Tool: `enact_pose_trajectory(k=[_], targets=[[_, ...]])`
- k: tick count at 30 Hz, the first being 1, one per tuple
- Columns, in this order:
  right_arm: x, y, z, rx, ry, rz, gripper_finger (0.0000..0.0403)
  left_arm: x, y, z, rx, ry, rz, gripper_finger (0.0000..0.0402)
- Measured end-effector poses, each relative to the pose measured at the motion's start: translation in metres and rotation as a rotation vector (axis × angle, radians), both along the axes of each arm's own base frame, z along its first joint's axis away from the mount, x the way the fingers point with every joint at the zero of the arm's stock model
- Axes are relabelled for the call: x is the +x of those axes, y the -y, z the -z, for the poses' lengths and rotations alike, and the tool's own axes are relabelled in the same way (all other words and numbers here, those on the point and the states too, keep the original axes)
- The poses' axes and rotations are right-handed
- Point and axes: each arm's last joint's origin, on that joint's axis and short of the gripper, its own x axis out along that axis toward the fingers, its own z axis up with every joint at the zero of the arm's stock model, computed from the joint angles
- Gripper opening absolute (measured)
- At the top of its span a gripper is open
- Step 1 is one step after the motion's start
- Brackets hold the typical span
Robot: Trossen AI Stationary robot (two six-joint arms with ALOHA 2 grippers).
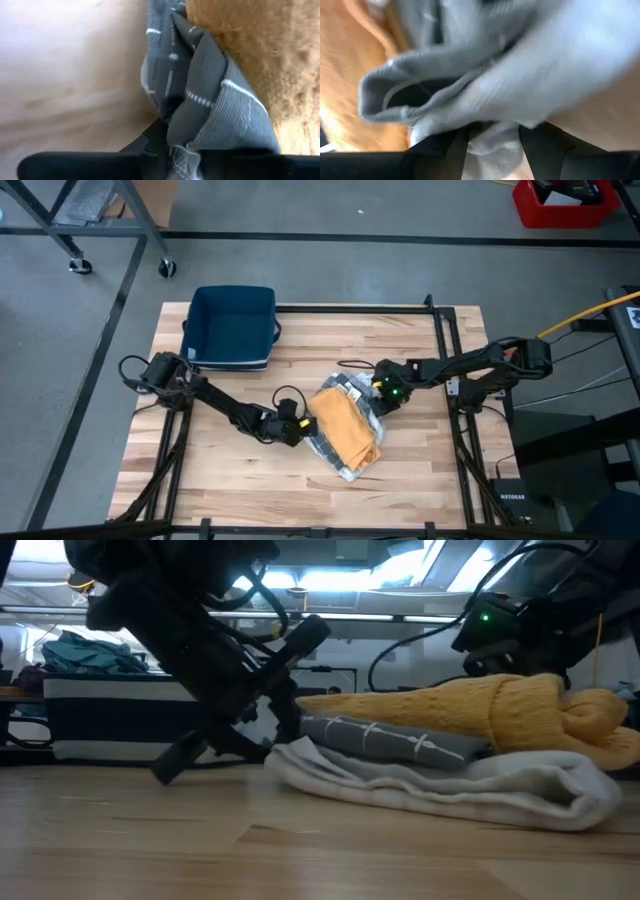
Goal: Fold towel
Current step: Put the stacked folded towels into the laundry organizer
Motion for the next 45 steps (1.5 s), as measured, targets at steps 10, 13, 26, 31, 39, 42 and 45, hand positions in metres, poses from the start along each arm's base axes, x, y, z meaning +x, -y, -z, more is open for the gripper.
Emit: enact_pose_trajectory(k=[10,13,26,31,39,42,45], targets=[[0.02,0.003,-0.015,0.018,0.238,0.045,0.0177,0.016,-0.017,-0.011,0.107,0.123,0.048,0.0035],[0.024,0.004,-0.019,0.032,0.278,0.085,0.0177,0.02,-0.02,-0.015,0.105,0.181,0.04,0.0021],[0.038,0.009,-0.038,-0.009,0.463,0.172,0.0177,0.029,-0.024,-0.033,0.124,0.359,0.03,0.0005],[0.048,0.011,-0.051,-0.027,0.509,0.181,0.0177,0.032,-0.025,-0.039,0.152,0.398,0.0,0.0005],[0.061,0.014,-0.074,-0.07,0.604,0.184,0.0177,0.031,-0.026,-0.07,0.31,0.441,-0.009,0.0003],[0.064,0.015,-0.079,-0.074,0.623,0.187,0.0177,0.027,-0.028,-0.084,0.365,0.432,0.004,0.0002],[0.069,0.016,-0.089,-0.086,0.671,0.189,0.0177,0.022,-0.03,-0.092,0.382,0.408,-0.018,0.0002]])
